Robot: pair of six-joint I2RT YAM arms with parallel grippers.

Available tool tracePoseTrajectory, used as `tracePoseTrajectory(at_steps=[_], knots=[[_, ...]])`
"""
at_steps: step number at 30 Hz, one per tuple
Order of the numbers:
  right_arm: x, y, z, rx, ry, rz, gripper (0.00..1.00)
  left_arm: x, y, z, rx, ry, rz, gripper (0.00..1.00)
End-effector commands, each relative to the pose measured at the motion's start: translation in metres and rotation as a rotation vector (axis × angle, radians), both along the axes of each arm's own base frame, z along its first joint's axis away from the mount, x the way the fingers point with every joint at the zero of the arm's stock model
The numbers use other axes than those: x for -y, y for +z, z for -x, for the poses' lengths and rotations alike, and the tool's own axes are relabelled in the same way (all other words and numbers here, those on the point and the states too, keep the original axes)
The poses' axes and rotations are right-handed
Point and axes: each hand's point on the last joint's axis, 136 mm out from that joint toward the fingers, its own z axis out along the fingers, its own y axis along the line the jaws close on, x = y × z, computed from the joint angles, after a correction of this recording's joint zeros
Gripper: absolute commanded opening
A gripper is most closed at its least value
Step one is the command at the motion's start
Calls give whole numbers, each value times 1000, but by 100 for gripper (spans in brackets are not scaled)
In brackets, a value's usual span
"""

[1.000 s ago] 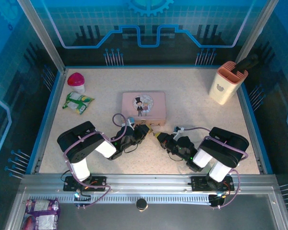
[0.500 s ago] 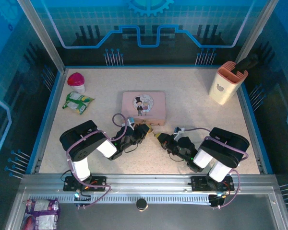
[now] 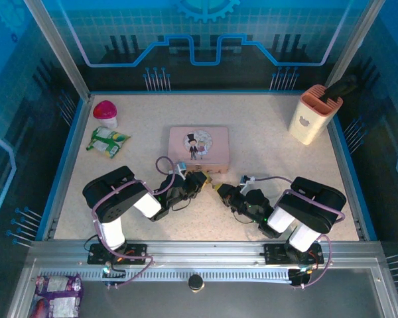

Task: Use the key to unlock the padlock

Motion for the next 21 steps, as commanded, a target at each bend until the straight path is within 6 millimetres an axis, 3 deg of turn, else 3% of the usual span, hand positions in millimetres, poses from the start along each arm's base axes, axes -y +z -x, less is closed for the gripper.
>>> tracePoseTrajectory(at_steps=[1,21], knots=[[0,5,-2,24,-12,-7,0,16,56,-4,154,-55,154,0],[3,8,-5,31,-13,-12,0,24,65,3,159,-99,181,0]])
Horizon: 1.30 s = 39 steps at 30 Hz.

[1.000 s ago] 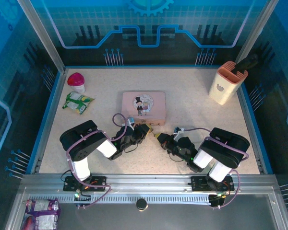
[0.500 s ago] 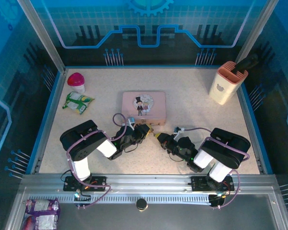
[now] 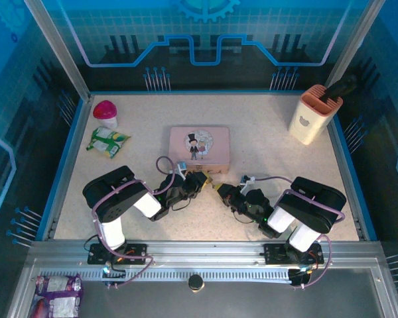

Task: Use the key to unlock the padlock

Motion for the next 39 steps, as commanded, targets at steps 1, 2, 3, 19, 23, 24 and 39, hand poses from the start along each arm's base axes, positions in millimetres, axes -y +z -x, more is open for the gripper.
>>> tracePoseTrajectory(at_steps=[1,2,3,19,23,24,39], knots=[[2,8,-5,32,-10,-13,0,23,63,3,155,-84,176,0],[2,10,-5,34,-10,-17,0,25,64,4,153,-88,178,0],[2,10,-5,33,-9,-17,0,25,65,5,156,-90,180,0],[6,8,-7,30,-13,-15,0,34,81,13,181,-110,212,0],[8,7,-7,27,-20,-10,0,35,82,15,176,-109,218,0],[9,6,-8,25,-23,-10,0,35,83,15,178,-110,220,0],[10,9,-14,7,-10,-40,0,43,91,19,207,-133,222,0]])
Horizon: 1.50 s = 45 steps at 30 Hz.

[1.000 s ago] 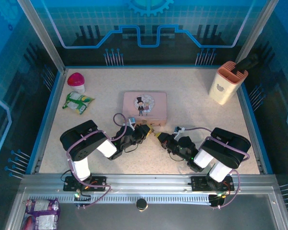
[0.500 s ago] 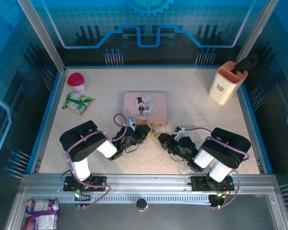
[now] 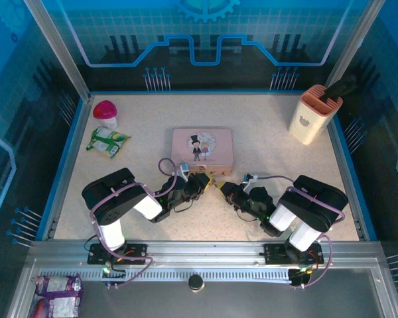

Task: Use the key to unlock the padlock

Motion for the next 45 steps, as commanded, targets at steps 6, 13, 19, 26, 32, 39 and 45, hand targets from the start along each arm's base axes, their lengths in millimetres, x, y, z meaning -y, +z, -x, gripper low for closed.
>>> tracePoseTrajectory(at_steps=[6,13,19,26,32,39,45], knots=[[-7,8,-8,14,4,-32,0,33,88,9,213,-121,209,0],[-2,10,-8,27,-7,-25,0,34,85,9,210,-124,203,0],[-10,13,-9,55,23,-15,10,35,79,8,193,-123,175,0],[-9,11,-6,72,46,13,28,30,72,8,181,-111,117,0],[6,-10,4,54,50,90,36,22,56,5,140,-83,31,0],[15,-23,15,67,79,161,37,9,41,0,95,-61,-104,0],[17,-28,18,65,96,196,37,-1,33,-4,76,-51,-182,0]])
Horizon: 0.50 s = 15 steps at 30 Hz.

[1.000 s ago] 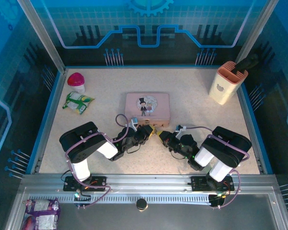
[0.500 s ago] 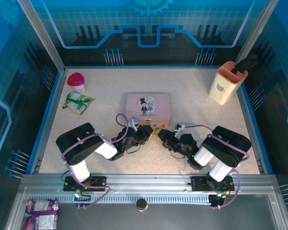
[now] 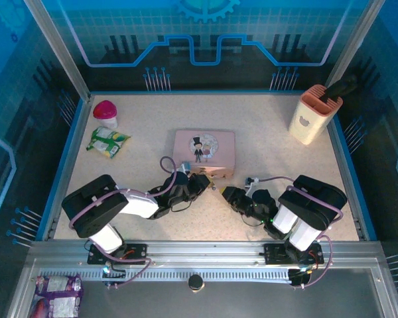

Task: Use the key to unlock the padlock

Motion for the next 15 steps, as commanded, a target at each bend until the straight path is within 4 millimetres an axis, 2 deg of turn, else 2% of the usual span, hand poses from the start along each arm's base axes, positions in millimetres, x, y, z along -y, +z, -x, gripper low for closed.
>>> tracePoseTrajectory(at_steps=[1,5,9,11,15], knots=[[5,-4,0,22,9,48,37,5,32,-13,94,-9,8,0],[8,-7,2,23,20,93,37,2,26,-12,80,-10,-25,0],[10,-8,3,33,57,212,37,1,21,-12,63,-13,-52,0],[14,-4,3,56,76,315,38,0,20,-12,59,-14,-61,0],[38,18,0,213,82,641,37,-1,20,-12,57,-11,-65,0]])
